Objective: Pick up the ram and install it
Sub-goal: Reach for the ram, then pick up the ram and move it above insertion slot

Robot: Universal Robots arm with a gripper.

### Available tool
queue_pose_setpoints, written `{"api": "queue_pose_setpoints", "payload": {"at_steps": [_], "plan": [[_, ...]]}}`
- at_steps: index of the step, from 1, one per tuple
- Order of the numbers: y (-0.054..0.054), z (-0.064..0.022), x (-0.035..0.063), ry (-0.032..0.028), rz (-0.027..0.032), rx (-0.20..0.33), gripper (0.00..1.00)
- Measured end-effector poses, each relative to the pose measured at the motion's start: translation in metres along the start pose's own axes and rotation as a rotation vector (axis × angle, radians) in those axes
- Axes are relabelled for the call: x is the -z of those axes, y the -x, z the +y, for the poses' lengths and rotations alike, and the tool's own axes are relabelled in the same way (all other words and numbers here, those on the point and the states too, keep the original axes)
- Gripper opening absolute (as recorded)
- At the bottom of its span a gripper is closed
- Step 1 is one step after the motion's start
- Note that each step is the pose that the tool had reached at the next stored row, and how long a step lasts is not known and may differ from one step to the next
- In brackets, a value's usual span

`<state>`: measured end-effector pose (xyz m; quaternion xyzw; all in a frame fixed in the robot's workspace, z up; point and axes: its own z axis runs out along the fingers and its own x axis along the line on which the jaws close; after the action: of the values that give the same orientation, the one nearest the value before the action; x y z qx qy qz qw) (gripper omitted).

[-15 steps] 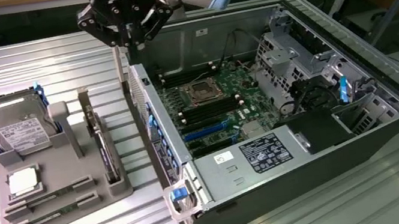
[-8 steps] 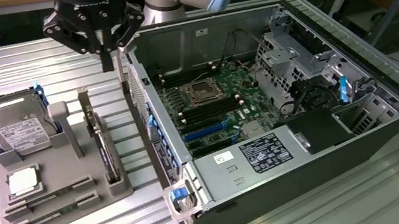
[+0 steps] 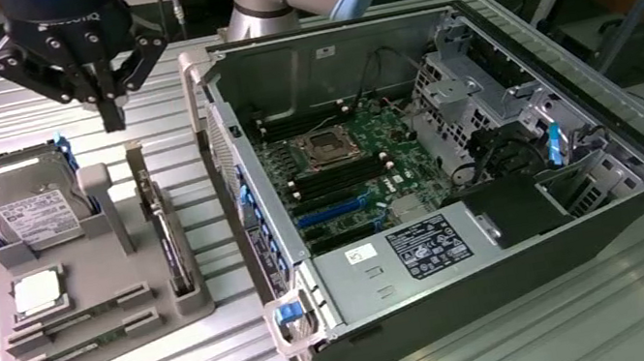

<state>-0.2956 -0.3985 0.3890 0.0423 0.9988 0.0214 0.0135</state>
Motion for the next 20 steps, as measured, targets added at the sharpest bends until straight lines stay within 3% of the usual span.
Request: {"api": "queue_pose_setpoints", "payload": {"at_steps": [3, 6, 10, 20], "plan": [[-0.015, -0.0015, 0.0002, -0.0001, 0.0001, 0.0, 0.11], [-0.042, -0.0054, 0.0006, 0.0, 0.0, 0.0, 0.11], [-0.065, -0.0092, 0.0011, -0.0002, 0.0003, 0.0, 0.11], [-0.066, -0.0095, 0.0011, -0.0001, 0.0001, 0.0, 0.11]]}}
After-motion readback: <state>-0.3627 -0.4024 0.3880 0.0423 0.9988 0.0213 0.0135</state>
